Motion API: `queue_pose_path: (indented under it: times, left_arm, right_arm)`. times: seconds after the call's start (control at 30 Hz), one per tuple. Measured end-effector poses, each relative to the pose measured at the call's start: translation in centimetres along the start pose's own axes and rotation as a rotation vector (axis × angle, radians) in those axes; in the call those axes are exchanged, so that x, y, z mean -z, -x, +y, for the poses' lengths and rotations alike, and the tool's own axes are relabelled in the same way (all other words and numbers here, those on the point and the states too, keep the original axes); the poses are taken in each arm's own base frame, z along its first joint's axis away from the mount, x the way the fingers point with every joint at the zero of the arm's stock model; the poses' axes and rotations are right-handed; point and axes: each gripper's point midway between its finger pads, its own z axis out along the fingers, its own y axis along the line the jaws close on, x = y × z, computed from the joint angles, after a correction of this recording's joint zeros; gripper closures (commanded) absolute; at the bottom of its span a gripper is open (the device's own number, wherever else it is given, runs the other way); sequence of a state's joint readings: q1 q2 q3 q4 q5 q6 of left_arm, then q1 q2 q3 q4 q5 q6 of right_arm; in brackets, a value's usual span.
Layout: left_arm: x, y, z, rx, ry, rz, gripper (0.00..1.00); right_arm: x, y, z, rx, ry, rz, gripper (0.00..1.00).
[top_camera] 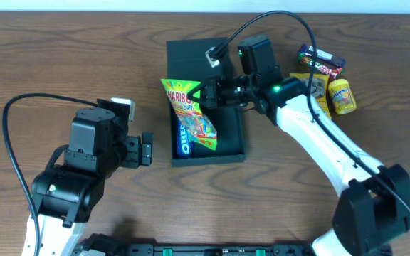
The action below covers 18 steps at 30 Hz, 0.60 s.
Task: Pack container
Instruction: 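Push the Haribo bag down into the box with the right gripper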
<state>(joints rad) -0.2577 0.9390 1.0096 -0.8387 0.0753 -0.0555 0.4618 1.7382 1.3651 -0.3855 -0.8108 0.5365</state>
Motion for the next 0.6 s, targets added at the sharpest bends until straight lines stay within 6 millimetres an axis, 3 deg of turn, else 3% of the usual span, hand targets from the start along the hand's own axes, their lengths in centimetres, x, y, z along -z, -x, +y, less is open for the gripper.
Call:
queue_pose_path:
  times: [0.27, 0.6]
  left_arm:
    - [0.0, 0.0, 0.0, 0.0, 0.0, -0.002, 0.05]
    - [0.0, 0.0, 0.0, 0.0, 0.0, 0.0, 0.05]
  right_arm:
    - [-0.6, -1.1, -0.4, -0.121, -0.017, 0.036, 0.99]
    - [-0.4, -3.8, -6.7, -0.32, -0.294, 0.045, 0.99]
